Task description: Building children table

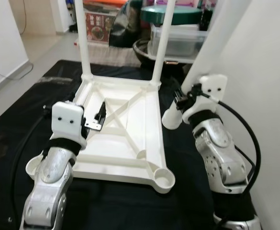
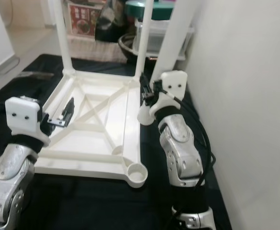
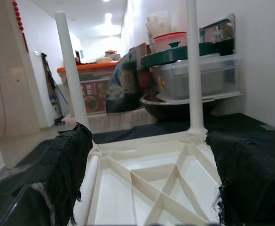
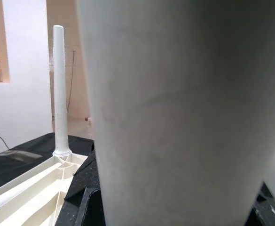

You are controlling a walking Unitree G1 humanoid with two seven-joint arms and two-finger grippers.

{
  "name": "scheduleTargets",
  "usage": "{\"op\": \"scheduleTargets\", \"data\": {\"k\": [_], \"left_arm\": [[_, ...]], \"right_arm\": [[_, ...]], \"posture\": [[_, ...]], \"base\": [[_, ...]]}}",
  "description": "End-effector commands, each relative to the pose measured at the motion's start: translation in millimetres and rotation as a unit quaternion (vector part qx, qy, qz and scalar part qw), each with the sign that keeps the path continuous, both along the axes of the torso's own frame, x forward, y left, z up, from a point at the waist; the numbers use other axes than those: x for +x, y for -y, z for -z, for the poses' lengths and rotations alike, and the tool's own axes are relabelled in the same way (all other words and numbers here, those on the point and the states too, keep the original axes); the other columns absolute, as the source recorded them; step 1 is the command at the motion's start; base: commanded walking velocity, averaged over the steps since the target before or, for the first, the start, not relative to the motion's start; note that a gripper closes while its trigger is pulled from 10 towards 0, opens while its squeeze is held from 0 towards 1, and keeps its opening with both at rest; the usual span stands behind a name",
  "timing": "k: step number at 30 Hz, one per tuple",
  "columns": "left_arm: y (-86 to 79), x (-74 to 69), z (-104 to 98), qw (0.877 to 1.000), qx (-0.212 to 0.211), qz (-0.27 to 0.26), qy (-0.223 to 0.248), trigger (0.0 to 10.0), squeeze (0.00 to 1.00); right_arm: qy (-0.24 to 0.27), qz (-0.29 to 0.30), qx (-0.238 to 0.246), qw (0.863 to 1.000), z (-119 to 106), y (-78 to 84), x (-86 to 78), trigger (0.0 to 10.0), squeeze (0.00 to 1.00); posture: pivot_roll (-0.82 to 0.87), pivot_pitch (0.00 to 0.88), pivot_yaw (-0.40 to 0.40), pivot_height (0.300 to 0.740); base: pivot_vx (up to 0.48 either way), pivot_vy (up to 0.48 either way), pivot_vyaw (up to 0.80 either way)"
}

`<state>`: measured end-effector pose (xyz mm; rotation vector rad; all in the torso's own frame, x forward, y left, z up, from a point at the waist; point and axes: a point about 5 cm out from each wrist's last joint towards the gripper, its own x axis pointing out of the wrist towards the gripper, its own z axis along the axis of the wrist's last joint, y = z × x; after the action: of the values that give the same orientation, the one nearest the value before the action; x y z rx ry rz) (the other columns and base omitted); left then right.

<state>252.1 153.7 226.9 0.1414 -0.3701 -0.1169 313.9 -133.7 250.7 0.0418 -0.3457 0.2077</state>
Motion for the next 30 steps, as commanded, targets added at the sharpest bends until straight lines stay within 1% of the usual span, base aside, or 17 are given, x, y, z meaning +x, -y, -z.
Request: {"op": "scheduleTargets", "data": {"k": [1,5,6,10,16,18,19,23,25,30], "left_arm": [[-2.6,-2.9,3,1.000,-0.007,0.002,-0.007,10.0,0.00],[-4.0,-3.5,3,1.000,-0.008,0.001,-0.008,10.0,0.00],[-6.7,-4.6,4,1.000,-0.006,0.001,-0.011,10.0,0.00],[-6.7,-4.9,4,1.000,-0.007,0.005,-0.013,10.0,0.00],[-1.8,-6.0,6,1.000,-0.010,0.012,-0.012,10.0,0.00],[-2.7,-6.1,7,1.000,-0.012,0.010,-0.016,10.0,0.00],[-4.4,-6.9,10,1.000,-0.009,0.005,-0.023,10.0,0.00],[-5.1,-7.8,12,1.000,-0.005,0.002,-0.027,10.0,0.00],[-1.7,-11.4,18,0.999,0.000,0.008,-0.038,10.0,0.00],[-1.4,-12.1,23,0.999,0.006,0.008,-0.047,10.0,0.00]], "right_arm": [[0.003,0.000,0.000,1.000,0,2.6,-2.0,10.0,0.00],[0.004,0.001,0.000,1.000,0,2.8,-2.0,10.0,0.00],[0.003,-0.002,0.000,1.000,0,0.4,-1.4,10.0,0.00],[0.003,-0.006,0.000,1.000,0,-2.0,-1.2,10.0,0.00],[0.001,-0.007,0.000,1.000,1,-1.1,-1.4,10.0,0.00],[0.001,-0.006,-0.001,1.000,1,-0.2,-1.6,10.0,0.00],[0.000,-0.004,-0.003,1.000,2,1.2,-2.3,10.0,0.00],[-0.001,-0.002,-0.005,1.000,2,2.0,-2.8,10.0,0.00],[-0.002,0.003,-0.007,1.000,4,4.1,-3.8,10.0,0.00],[-0.007,0.006,-0.016,1.000,6,7.3,-4.2,10.0,0.00]], "posture": [[0.08,0.000,-0.111,0.740],[0.08,0.000,-0.111,0.740],[0.08,0.000,-0.118,0.740],[0.09,0.000,-0.120,0.740],[0.08,0.000,-0.119,0.740],[0.08,0.000,-0.119,0.740],[0.08,0.000,-0.110,0.740],[0.08,0.000,-0.110,0.740],[0.08,0.000,-0.114,0.740],[0.08,0.000,-0.118,0.740]], "base": [[0.000,0.000,0.00],[0.000,0.000,0.00],[0.000,0.435,0.00],[0.000,0.469,0.00],[0.000,0.480,0.00],[0.000,0.375,0.00],[0.000,0.000,0.00],[0.000,0.000,0.00],[0.000,0.000,0.00],[0.000,0.000,0.00]]}}
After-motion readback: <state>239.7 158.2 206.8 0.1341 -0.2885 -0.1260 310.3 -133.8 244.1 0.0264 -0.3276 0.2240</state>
